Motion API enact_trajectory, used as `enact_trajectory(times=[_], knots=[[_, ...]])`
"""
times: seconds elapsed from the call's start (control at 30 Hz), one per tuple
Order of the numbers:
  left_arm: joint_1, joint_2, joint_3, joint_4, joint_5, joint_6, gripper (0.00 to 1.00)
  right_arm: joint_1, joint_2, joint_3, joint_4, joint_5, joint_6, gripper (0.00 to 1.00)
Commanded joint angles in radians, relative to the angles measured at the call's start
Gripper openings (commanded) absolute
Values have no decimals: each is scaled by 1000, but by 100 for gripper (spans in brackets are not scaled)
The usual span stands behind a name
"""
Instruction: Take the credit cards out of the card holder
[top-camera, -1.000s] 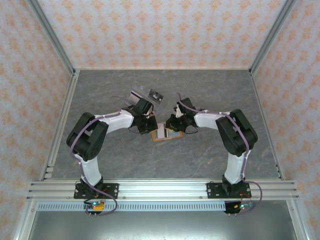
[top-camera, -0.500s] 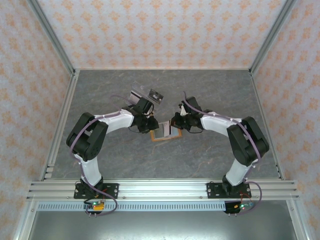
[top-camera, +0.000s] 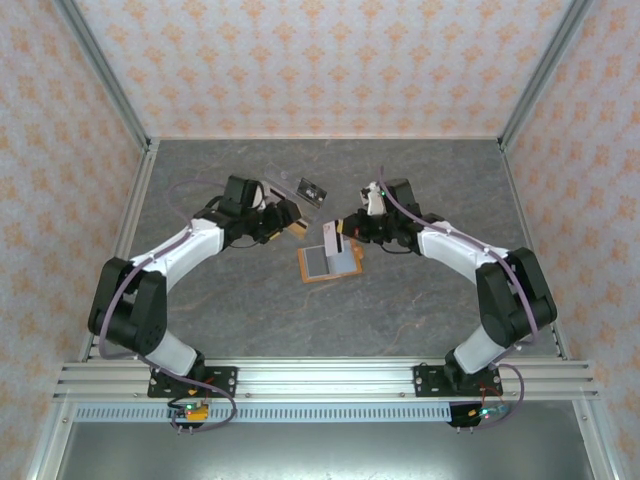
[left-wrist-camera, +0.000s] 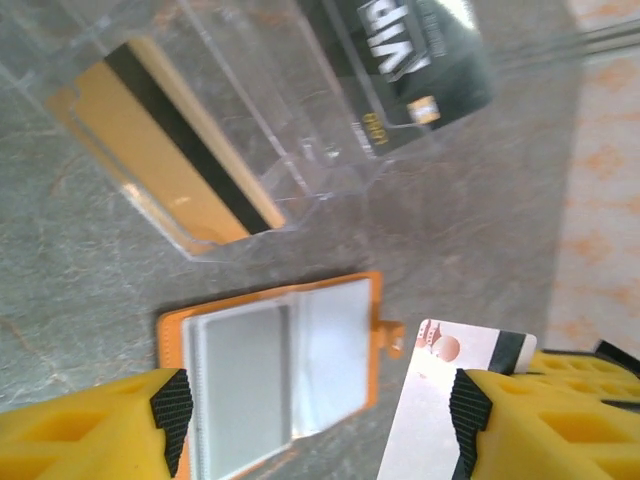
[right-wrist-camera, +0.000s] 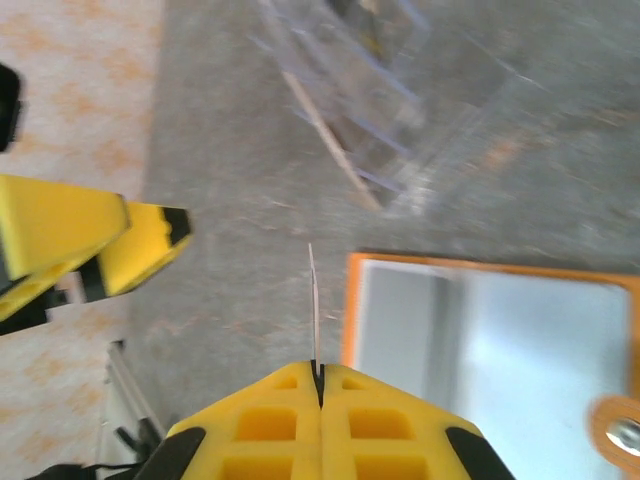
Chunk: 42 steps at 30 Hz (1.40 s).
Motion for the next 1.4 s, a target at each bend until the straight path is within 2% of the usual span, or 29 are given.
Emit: enact_trajectory(times=[0.0, 0.2, 0.33, 0.47, 0.8, 0.87, 0.97, 1.07, 1.37], knots=[[2, -40, -45, 198, 153, -62, 75, -1, 26, 92, 143, -156, 46, 0], [4, -36, -67, 369, 252, -121, 75, -8, 88, 160, 284, -259, 160, 0], [12, -30, -69, 416, 293, -133, 69, -9, 115, 181, 321, -298, 198, 0], [17, -23, -73, 478, 311, -160, 49, -12, 124, 189, 344, -310, 226, 0], [25, -23, -85, 548, 310, -195, 7, -17, 143, 204, 392, -313, 280, 0], [24, -28, -97, 579, 288, -220, 0, -17, 137, 195, 404, -295, 303, 12], [25, -42, -104, 586, 235, -243, 0, -16, 142, 164, 506, -265, 402, 33], [24, -48, -116, 619, 171, -290, 0, -9, 166, 146, 611, -250, 517, 43], [30, -38, -138, 699, 70, -392, 0, 23, 193, 122, 702, -251, 620, 45]])
